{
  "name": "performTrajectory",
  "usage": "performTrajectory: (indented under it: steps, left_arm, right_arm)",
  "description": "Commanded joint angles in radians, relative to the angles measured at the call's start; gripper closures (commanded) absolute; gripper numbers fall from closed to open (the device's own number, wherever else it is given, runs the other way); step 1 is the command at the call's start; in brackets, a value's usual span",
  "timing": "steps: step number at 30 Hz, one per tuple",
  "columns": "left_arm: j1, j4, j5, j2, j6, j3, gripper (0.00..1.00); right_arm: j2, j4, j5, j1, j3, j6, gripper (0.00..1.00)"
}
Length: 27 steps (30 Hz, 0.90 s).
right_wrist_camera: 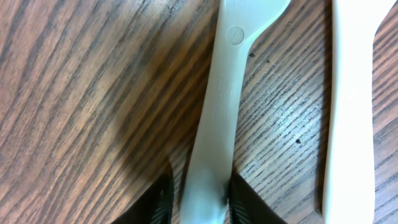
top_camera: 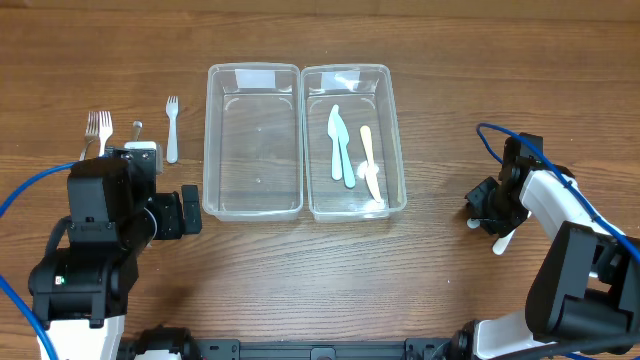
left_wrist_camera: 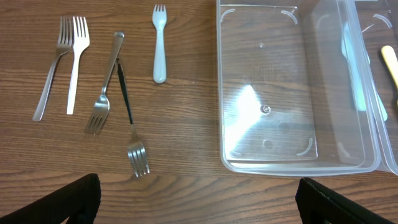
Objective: Pack container
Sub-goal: 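Lower the right gripper onto the white plastic knife and grasp, then carry the white knife into the right container and release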
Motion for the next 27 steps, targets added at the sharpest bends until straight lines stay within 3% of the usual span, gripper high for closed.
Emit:
performTrajectory:
  steps: [1,8,13,16,20,23,27]
  left_arm:
    - [0.0,0.0,0.015,-0.002,-0.014,0.024,0.0]
    - [0.0,0.0,0.015,-0.002,-0.014,0.024,0.0]
    - [0.0,0.0,0.015,-0.002,-0.014,0.024,0.0]
    - [0.0,0.001,0.015,-0.002,-0.014,0.024,0.0]
    - [0.0,0.002,0.015,-0.002,-0.013,0.024,0.0]
    - [0.0,0.005,0.015,-0.002,-0.014,0.024,0.0]
    - [0.0,0.005,0.015,-0.002,-0.014,0.024,0.0]
  right_arm:
    - [0.053,0.023,-0.048,0.003,-0.019,-0.002,0.76]
    - [0.053,0.023,-0.048,0.003,-0.019,-0.002,0.82]
    - [0.053,0.035,-0.047,0.003,-0.019,-0.002,0.96]
    - [0.044,0.012,-0.047,0.007,0.015,-0.008,0.96]
    - [-0.033,-0.121,0.005,0.081,0.18,-0.075,0.96]
    - [-0.1,-0.258,0.052,0.232,0.411,-0.132,0.96]
    - [-0.104,-0.316,0.052,0.429,0.61,-0.189,0.96]
